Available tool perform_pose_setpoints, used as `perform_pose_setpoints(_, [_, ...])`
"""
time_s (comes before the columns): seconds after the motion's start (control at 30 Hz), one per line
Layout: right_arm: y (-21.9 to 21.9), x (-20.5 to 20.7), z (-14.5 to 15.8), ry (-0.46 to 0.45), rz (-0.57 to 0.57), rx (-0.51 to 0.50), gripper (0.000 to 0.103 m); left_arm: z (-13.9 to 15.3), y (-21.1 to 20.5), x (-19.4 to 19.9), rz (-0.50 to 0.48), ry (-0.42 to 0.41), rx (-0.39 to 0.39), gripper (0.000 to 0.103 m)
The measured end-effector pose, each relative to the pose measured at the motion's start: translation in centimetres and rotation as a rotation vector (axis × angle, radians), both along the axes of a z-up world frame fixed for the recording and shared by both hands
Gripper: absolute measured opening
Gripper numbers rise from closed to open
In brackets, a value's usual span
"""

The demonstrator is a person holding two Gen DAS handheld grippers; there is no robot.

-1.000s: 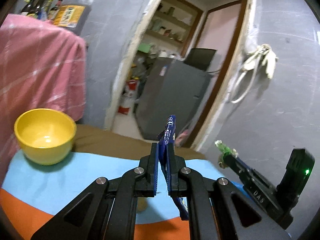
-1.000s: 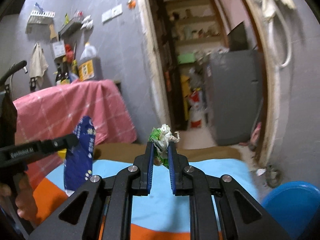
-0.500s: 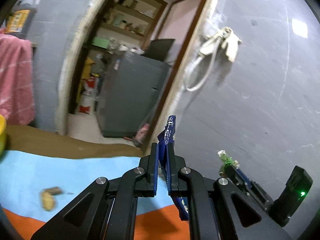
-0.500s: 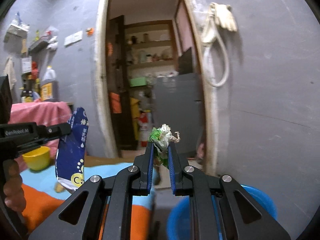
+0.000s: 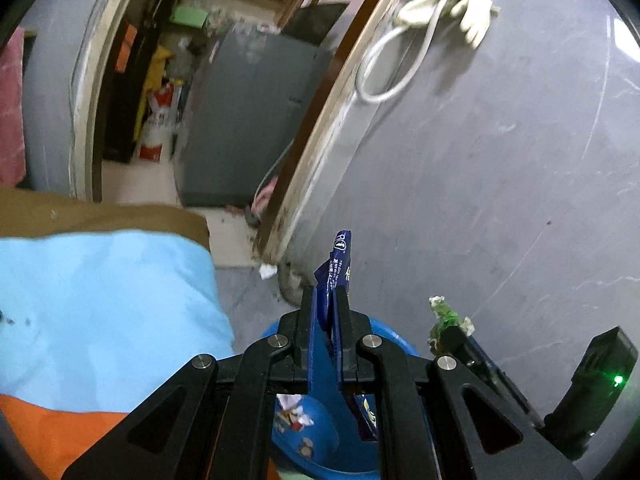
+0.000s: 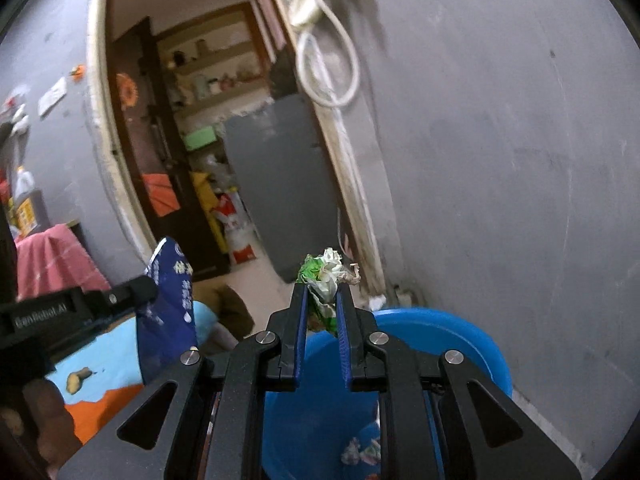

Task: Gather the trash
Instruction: 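Lift both held items and carry them over the blue basin, then open both grippers over the blue basin to drop the items, then return both tools to the remaining trash on the cloth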

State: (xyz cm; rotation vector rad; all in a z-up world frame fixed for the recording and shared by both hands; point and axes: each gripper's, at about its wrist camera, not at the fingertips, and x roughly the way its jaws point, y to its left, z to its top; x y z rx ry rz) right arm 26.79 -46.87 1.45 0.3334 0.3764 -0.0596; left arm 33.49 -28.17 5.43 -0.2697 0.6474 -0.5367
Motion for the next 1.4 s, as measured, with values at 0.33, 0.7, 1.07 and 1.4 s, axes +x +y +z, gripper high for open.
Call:
perform_pose_setpoints(0.33, [-2.1,1.0,-2.2,0.126,-0.024,0.105,0.019,-4.5,-0.7,2.6,-0.030,0.215,0.009,0.033])
perform_pose_setpoints(0.7, [-1.5,0.9,-1.3,0.095,-0.034,0.070,0.031,-2.5,2.6,1.6,0.041,0.155,0.002,0.043])
perform_pose_setpoints(1.07, [1.6,0.8,1.1,-0.029,-0.005,0.019,0.051,1.1,6.7,-1.1,0.135,-0.006,0.073,0.062])
perform_pose_setpoints(1.4, [6.2,0.2,3.7,-0.165,0.030,-0.048,0.076,3.4,12.0,-4.3,0.260,-0.145,0.168,0.085])
